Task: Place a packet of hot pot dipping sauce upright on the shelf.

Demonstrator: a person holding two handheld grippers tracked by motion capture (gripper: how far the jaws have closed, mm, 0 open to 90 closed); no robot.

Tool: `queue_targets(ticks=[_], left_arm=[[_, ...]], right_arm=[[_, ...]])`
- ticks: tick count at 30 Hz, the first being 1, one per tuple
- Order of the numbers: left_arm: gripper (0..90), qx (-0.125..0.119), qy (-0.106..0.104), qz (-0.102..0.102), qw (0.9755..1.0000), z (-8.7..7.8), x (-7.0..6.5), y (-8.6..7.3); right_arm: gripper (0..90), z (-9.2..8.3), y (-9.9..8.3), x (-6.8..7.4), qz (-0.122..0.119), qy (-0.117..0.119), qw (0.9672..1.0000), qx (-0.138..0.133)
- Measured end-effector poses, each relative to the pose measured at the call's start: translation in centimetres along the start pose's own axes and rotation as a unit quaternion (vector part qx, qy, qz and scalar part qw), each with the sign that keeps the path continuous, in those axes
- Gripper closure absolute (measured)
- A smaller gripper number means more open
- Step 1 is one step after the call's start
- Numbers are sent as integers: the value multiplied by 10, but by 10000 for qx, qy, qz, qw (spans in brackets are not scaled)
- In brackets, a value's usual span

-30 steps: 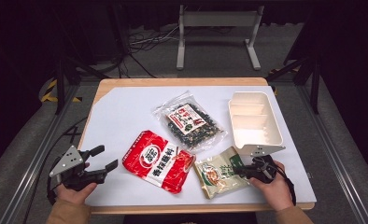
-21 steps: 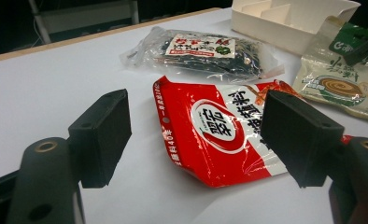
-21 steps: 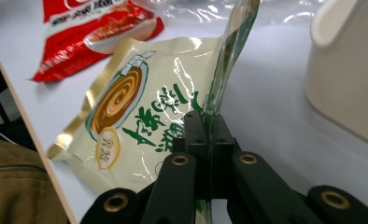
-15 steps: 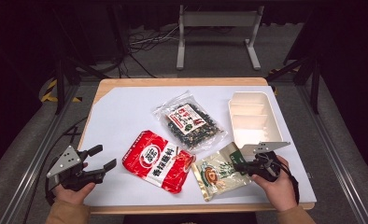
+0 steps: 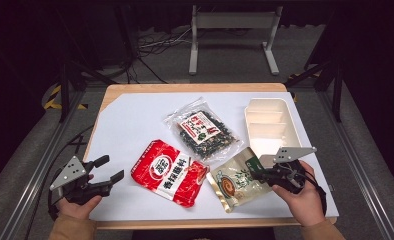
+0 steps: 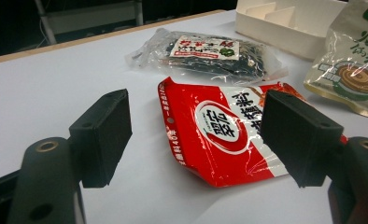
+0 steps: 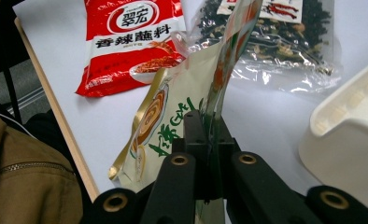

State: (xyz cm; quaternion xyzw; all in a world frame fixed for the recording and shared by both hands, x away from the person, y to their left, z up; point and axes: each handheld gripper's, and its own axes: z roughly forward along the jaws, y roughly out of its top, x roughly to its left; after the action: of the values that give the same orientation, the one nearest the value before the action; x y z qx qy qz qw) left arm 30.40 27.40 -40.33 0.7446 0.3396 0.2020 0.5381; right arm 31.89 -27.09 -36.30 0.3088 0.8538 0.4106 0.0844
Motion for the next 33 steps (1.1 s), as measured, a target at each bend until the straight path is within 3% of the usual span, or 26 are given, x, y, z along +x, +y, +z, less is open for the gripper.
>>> queue_targets(ticks=[4, 12, 21, 33], left_arm=[[255, 14, 3, -5, 10000, 1, 0, 0], [257, 27, 29, -6, 10000, 0, 1, 0], [259, 16, 48, -47, 10000, 0, 1, 0], [258, 88, -1, -89, 9999, 5, 3, 0]], right_arm=[[900, -6, 7, 5, -204, 5, 9998, -60], [900, -17, 21, 15, -645, -210, 9976, -118], [900, -26, 40, 17, -1112, -586, 9920, 144], [900, -41, 54, 10, -1227, -817, 9889, 186]])
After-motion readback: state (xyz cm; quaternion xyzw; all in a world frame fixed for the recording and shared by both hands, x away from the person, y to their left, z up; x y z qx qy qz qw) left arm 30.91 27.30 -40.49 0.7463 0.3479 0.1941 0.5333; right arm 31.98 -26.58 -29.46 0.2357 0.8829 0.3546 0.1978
